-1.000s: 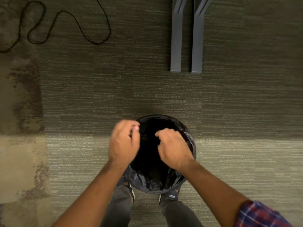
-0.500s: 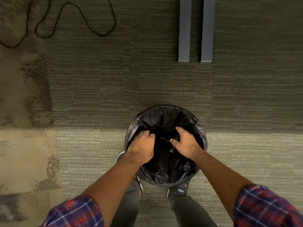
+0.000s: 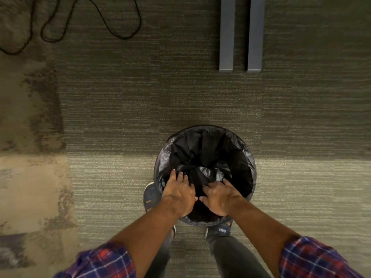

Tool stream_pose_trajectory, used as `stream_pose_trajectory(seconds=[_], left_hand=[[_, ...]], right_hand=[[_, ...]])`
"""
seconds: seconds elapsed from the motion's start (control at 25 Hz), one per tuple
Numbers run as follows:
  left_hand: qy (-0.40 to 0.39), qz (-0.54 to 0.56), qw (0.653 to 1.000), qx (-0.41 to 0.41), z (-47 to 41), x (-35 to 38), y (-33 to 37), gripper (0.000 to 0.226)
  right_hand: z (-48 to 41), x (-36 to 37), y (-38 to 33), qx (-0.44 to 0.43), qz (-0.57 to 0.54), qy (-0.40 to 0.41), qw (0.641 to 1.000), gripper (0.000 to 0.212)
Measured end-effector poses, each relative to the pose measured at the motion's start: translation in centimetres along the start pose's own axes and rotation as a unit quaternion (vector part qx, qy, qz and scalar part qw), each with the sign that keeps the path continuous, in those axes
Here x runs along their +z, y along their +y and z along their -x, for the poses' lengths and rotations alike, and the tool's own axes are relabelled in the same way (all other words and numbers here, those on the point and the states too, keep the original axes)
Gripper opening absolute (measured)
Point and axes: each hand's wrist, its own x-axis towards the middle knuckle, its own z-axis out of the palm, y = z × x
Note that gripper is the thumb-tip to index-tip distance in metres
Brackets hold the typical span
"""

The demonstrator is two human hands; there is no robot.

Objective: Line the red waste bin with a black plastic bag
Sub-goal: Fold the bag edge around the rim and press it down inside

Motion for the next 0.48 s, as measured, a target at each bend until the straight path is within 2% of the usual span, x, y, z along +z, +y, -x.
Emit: stream_pose_trajectory(seconds=[0.08, 0.16, 0.36, 0.48], left_hand=[[0.033, 0.028, 0.999, 0.019, 1.3, 0.1, 1.3, 0.071], [0.027, 0.056, 0.997, 0.041, 2.5, -0.2, 2.6, 0.079], [-0.068, 0.087, 0.993, 0.048, 2.7, -0.2, 3.9, 0.094], [-0.049, 0.103, 0.992, 0.047, 2.4, 0.3, 3.7, 0.096]], right_hand=[[0.3, -1.9, 0.3, -0.011, -0.062, 0.085, 0.994, 0.049], [0.1, -4.9, 0.5, -0.022, -0.128, 0.124, 0.984, 0.049], [-3.5, -11.8, 2.0, -0.046, -0.17, 0.129, 0.976, 0.064], [-4.6, -12.9, 2.6, -0.041, -0.187, 0.125, 0.973, 0.064]])
